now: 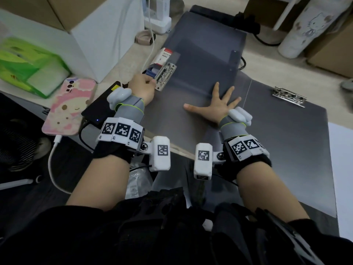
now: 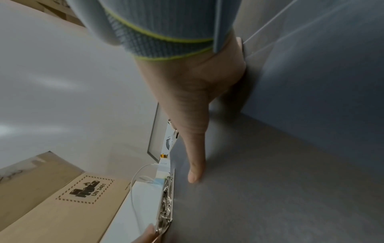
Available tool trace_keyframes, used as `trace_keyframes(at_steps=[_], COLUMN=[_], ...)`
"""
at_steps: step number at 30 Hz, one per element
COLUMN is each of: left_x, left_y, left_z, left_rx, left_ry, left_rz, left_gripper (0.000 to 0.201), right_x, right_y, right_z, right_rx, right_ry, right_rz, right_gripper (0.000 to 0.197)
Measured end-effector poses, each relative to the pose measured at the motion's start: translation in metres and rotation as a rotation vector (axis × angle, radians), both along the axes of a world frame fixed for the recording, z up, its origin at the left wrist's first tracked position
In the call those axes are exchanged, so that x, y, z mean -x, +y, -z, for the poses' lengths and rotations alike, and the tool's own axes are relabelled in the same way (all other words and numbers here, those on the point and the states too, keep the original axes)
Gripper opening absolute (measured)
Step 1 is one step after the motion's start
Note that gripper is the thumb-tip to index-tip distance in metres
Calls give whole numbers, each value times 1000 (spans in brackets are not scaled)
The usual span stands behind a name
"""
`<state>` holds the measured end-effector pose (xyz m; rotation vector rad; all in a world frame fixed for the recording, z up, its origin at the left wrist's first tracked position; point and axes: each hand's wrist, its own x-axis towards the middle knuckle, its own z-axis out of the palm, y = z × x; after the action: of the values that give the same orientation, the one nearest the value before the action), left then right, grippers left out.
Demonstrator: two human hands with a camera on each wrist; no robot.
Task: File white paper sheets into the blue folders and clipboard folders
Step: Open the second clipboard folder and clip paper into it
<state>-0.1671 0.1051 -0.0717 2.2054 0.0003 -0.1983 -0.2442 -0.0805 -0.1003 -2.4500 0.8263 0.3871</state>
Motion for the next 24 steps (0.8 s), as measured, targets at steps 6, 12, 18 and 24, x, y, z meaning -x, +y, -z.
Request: trace_keyframes(at_steps=[6, 12, 18, 24], left_x=[-7, -2, -4, -3], left_y=[-2, -3, 5, 0], left_z=[9, 13, 14, 5], left_rx=[52, 180, 183, 119], left_ry=[30, 2, 77, -107], left_rz=[-88, -169, -112, -76], left_gripper=[24, 24, 30, 31], right_x=[2, 2, 1, 0], right_y=[1, 2, 1, -1], right_z=[5, 7, 9, 13], right_rx=[5, 11, 15, 8], right_ry=[-26, -42, -47, -76], right_rz=[-9, -11, -16, -11], right_gripper=[139, 139, 138, 140])
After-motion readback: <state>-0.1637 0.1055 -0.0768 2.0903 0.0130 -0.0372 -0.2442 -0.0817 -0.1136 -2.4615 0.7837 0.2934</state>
